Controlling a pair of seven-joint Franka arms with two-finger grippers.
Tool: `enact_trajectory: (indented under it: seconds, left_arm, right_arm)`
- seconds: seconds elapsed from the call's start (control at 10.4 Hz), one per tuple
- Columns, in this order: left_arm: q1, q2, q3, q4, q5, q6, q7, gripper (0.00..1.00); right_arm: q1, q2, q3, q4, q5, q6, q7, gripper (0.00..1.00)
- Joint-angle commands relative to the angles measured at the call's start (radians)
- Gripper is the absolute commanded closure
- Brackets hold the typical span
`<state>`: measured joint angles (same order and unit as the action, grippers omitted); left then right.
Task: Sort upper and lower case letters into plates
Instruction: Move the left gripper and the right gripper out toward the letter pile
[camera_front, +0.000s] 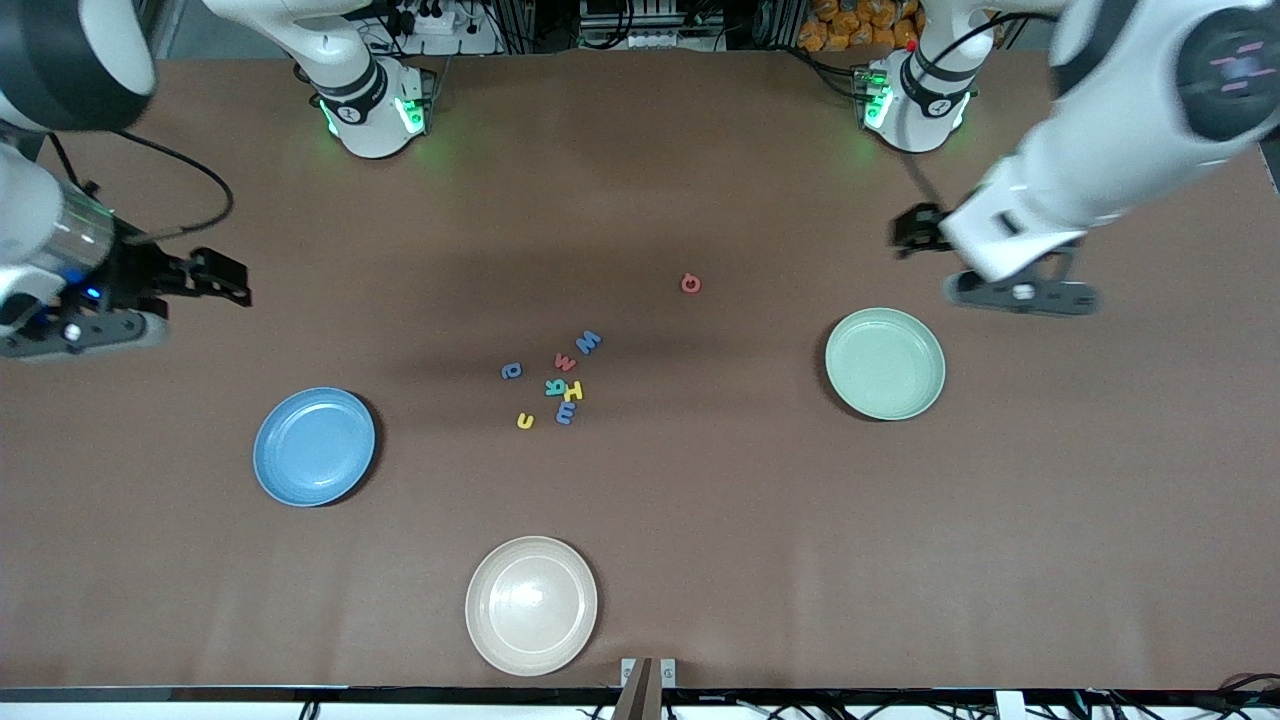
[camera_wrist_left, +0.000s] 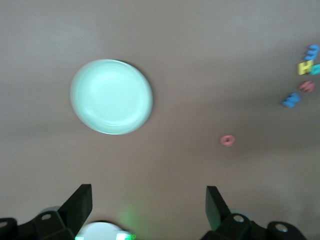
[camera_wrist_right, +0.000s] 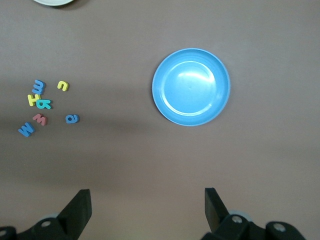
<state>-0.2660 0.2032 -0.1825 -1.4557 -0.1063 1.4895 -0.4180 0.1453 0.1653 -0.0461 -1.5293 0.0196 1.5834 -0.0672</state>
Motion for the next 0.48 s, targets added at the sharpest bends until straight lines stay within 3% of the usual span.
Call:
enact_trajectory:
  seconds: [0.0,0.38]
  left_arm:
    - [-0.151,0.083,0.009,0.015,-0.036,0.117,-0.286,0.00]
    - [-0.369,0.286,0.015,0.017,0.006,0.464,-0.620,0.00]
  right_arm:
    - [0.026,0.083,0.000,0.018,0.000,0.064,0.021,0.00]
    - [0.085,0.232,0.000,0.017,0.002,0.249,0.110,0.00]
